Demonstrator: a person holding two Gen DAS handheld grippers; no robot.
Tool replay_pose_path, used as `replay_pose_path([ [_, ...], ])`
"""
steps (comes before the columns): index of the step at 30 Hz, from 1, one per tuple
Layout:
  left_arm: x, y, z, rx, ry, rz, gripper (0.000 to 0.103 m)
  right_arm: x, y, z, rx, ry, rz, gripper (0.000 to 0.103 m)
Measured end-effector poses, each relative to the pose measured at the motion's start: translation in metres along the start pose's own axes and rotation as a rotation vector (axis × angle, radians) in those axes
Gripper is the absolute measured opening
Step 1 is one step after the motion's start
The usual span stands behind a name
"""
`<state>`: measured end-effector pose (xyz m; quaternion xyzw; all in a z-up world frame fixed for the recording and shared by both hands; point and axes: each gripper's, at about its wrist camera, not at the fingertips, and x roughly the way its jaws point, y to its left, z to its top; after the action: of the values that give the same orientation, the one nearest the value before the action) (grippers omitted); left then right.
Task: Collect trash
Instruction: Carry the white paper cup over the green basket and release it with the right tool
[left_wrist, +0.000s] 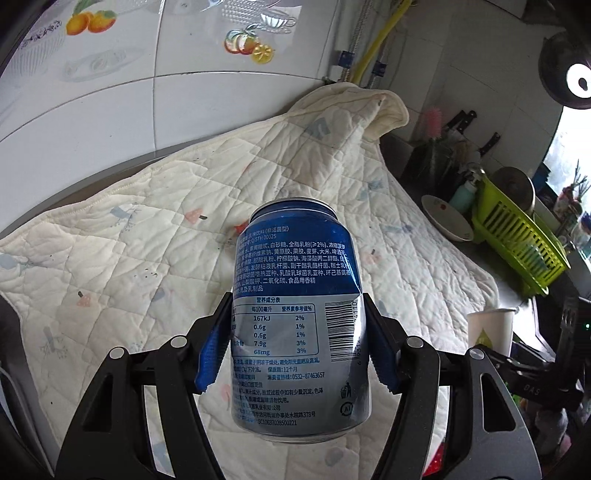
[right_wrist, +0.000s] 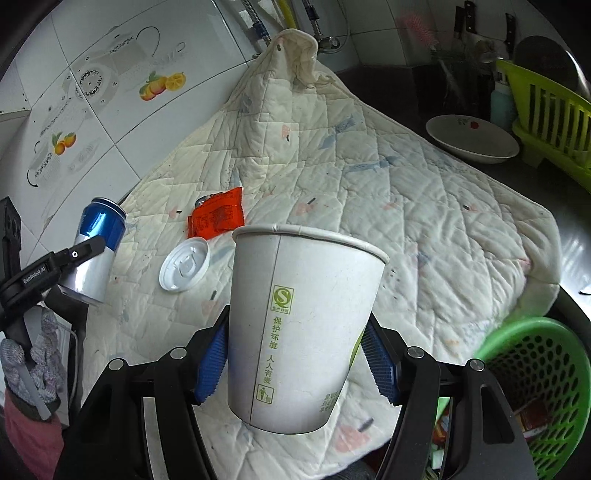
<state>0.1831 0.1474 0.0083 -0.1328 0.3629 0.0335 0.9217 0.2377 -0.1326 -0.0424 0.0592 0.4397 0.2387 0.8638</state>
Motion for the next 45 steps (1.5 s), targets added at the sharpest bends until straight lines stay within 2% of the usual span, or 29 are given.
replay_pose_path([
  [15, -0.028, -0.108, -0.056, 0.141, -0.008, -0.155, 0.065, -0.085, -0.073, -0.080, 0.096, -0.072, -0.166, 0.064],
  [26, -0.018, -0.171, -0.078, 0.209, 0.040, -0.246, 0.065, -0.121, -0.135, -0.114, 0.180, -0.088, -0.363, 0.065],
  [28, -0.015, -0.181, -0.080, 0.223, 0.050, -0.259, 0.065, -0.125, -0.145, -0.119, 0.202, -0.092, -0.375, 0.066],
  [30, -0.013, -0.191, -0.083, 0.237, 0.056, -0.270, 0.065, -0.128, -0.151, -0.123, 0.217, -0.095, -0.381, 0.072],
  [34, -0.006, -0.210, -0.088, 0.258, 0.080, -0.296, 0.065, -0.133, -0.157, -0.130, 0.228, -0.101, -0.403, 0.076],
  [45, 0.020, -0.257, -0.110, 0.322, 0.149, -0.355, 0.065, -0.164, -0.159, -0.149, 0.273, -0.160, -0.395, 0.083],
])
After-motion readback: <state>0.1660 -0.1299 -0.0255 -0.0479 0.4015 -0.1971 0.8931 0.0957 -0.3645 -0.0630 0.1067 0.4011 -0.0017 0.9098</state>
